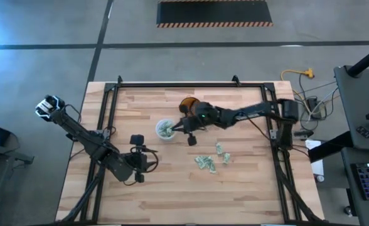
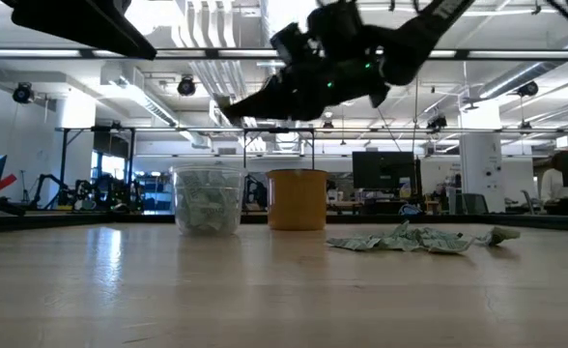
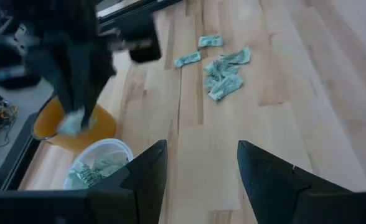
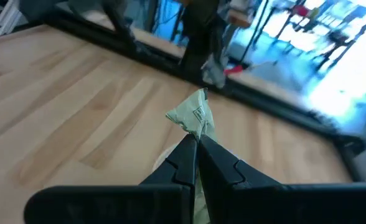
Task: Pick and place Stevia / Truvia into bins
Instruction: Put the stevia packet into the transparent bin
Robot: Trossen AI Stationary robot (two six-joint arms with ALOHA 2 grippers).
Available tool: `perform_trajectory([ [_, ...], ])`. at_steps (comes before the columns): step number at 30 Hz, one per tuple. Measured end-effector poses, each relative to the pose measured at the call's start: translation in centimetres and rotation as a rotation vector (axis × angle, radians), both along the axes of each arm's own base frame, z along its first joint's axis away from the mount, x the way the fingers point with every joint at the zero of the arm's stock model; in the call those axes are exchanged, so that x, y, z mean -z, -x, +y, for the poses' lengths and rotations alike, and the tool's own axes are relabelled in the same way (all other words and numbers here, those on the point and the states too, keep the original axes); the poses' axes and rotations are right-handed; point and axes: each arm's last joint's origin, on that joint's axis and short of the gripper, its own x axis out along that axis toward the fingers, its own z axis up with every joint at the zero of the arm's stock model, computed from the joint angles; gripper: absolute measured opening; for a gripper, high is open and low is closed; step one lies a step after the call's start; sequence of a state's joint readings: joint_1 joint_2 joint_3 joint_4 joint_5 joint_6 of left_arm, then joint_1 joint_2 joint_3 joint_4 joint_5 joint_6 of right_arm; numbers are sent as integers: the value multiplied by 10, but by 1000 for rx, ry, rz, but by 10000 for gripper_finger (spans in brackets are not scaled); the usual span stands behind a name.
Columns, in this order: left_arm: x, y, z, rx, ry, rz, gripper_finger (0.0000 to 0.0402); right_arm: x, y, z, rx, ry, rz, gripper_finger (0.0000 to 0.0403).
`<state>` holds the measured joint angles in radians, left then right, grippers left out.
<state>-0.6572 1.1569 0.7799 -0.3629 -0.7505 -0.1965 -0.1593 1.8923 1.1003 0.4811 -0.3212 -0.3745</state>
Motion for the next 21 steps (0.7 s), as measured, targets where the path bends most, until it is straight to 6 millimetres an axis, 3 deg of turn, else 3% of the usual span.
perform_trajectory([
  [6,0,6,-6,18,-12,0,178,11,-22,-20,25,-38,126,8],
  [21,-7,14,-10,22,-17,-47,178,22,-21,-25,18,-58,201,16],
])
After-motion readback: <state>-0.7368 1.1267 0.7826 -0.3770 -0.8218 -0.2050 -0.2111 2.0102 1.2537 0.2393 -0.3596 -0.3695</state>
